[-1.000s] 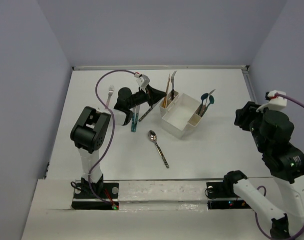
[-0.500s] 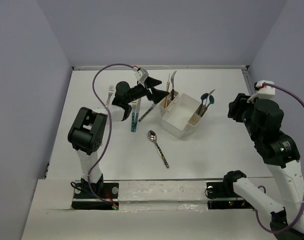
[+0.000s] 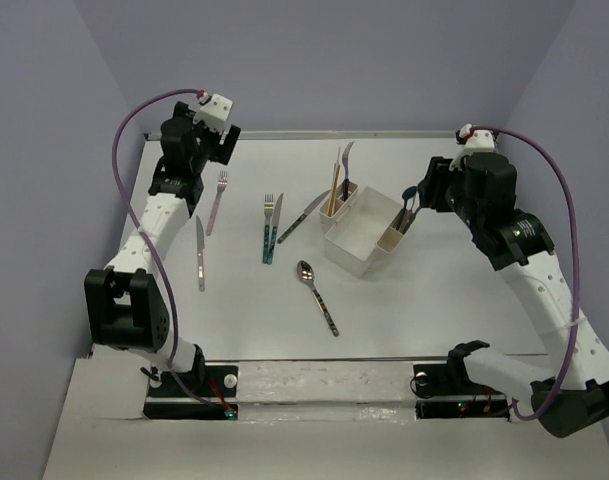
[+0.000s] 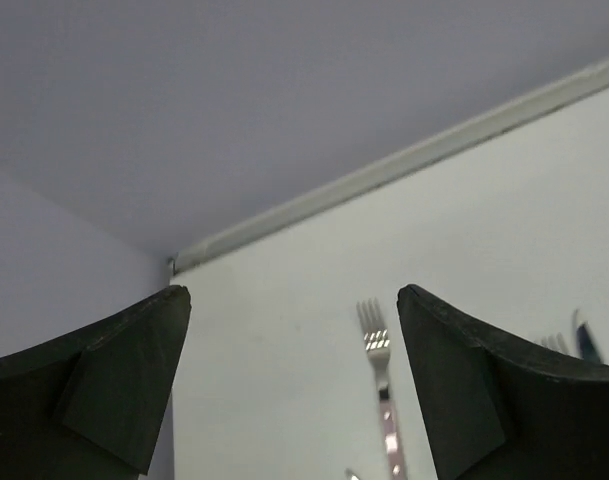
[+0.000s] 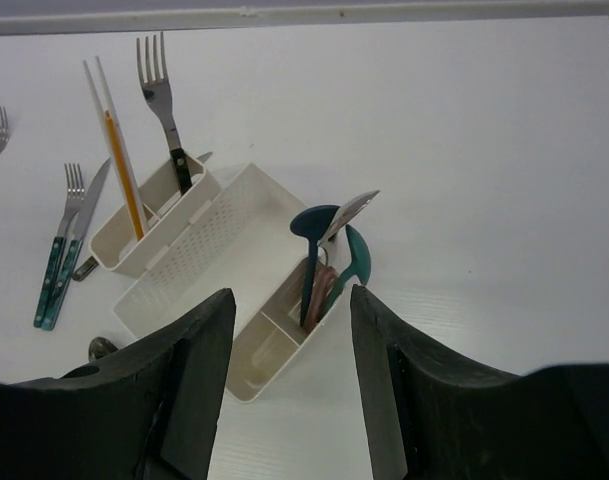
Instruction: Sort the eating utensils into containers
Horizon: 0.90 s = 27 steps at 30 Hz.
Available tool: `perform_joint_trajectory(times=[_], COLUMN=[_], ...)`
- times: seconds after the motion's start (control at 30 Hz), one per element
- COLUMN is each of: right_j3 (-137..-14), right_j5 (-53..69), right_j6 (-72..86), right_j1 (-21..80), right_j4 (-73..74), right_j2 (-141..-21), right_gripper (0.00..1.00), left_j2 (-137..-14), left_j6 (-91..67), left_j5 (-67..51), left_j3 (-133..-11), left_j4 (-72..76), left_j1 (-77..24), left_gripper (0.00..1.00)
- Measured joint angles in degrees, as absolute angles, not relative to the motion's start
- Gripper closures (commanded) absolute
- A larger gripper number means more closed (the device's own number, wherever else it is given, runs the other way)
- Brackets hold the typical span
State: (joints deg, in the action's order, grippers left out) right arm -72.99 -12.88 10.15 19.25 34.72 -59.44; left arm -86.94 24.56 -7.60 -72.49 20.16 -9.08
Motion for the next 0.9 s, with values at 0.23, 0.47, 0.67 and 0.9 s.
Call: perform_joint_trajectory(times=[0.23, 0.47, 0.67, 0.9], right_j3=[-73.0, -69.2, -66.1, -64.7], right_j5=[-9.4, -10.6, -11.0, -11.8], right_j6=[11.2, 11.8, 12.8, 14.0], right_j1=[19.2, 19.2, 19.2, 19.2], right_j4=[34.2, 34.5, 35.0, 36.0], right_j2=[-61.2, -57.6, -55.1, -52.8], right_gripper=[0.45, 0.45, 0.45, 0.45], left_j2=[-91.0, -89.9, -90.3, -92.5], left_j6=[28.8, 28.7, 28.0, 26.8], left_j5=[-3.4, -8.5, -9.5, -8.2], left_j3=[-74.3, -62.6, -55.5, -52.4], left_j4=[-13.4, -28.4, -29.9, -26.1], left_j1=[4.0, 4.8, 4.3, 4.3], left_gripper=[0.35, 0.18, 0.19, 0.43])
